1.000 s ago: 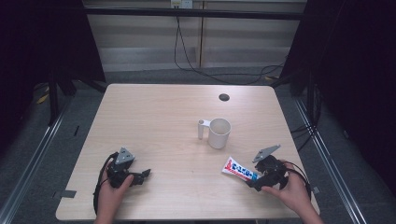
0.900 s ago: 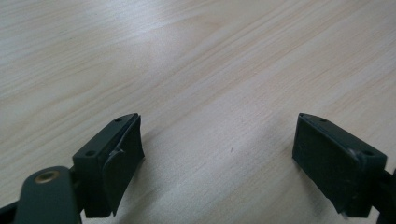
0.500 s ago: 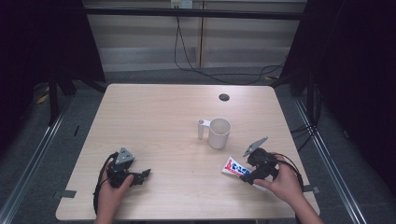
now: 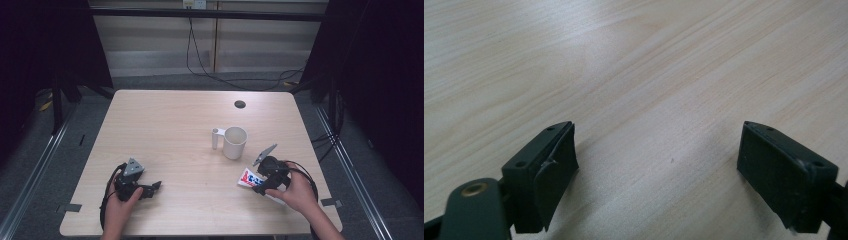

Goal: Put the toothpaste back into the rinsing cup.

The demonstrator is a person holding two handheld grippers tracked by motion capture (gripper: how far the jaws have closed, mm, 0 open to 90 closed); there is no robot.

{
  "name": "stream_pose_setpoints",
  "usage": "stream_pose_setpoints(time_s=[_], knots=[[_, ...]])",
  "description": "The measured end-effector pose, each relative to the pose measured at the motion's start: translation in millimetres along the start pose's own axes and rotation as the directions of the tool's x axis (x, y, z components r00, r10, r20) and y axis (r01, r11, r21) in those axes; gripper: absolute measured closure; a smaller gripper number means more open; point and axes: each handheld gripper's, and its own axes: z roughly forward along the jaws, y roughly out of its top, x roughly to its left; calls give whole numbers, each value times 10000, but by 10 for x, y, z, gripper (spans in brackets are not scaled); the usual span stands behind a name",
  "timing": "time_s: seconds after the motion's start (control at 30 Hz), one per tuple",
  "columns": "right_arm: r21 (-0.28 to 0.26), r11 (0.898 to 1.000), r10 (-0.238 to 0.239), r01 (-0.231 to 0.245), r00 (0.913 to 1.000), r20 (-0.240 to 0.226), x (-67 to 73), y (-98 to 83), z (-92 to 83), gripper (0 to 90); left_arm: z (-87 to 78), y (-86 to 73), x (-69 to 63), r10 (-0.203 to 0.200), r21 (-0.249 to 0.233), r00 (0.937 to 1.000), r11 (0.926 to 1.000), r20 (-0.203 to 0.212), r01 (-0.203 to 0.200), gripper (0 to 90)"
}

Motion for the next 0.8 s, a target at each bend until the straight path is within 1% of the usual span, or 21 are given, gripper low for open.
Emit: stream_pose_setpoints(time_s=[0.03,0.13,0.2,0.23,0.3,0.33,0.37,0.4,0.5,0.6,0.67,0.73,0.8], knots=[[55,9999,-121,121,9999,-17,6,30,1,310,0,0,0,-3,-1,10000,10000,4,3,157],[80,9998,-204,204,9998,-27,20,59,8,319,1,0,0,-14,-2,10000,10000,25,14,157],[111,9993,-348,348,9994,-17,31,88,22,323,1,-1,2,-21,-13,10000,10000,60,21,157],[196,9995,-263,263,9996,37,44,100,23,331,1,0,0,-16,-2,10000,10000,30,16,157],[176,9983,-553,552,9985,6,53,127,57,352,2,-1,1,-72,-45,10000,10000,69,72,157],[176,9983,-553,552,9985,6,53,127,57,352,2,-1,1,-72,-45,10000,10000,69,72,157],[330,9983,-480,477,9988,67,76,146,69,360,2,-2,3,-88,-54,9999,9999,125,89,157],[289,9977,-608,605,9981,84,67,149,79,369,2,-2,3,-88,-54,9999,9999,125,89,157],[241,9979,-593,593,9982,-3,60,161,94,388,3,-2,2,-102,-70,9999,9999,86,102,157],[244,9982,-547,545,9985,42,64,170,98,403,2,-2,4,-91,-58,9999,9999,126,91,157],[195,9985,-513,513,9987,-15,70,168,112,420,2,-2,4,-90,-55,9999,9999,124,90,157],[156,9989,-438,438,9990,-33,83,165,140,424,4,-4,2,-156,-86,9998,9998,113,157,157],[125,9989,-457,457,9989,40,92,166,155,431,3,-4,3,-153,-77,9998,9999,96,153,157]])
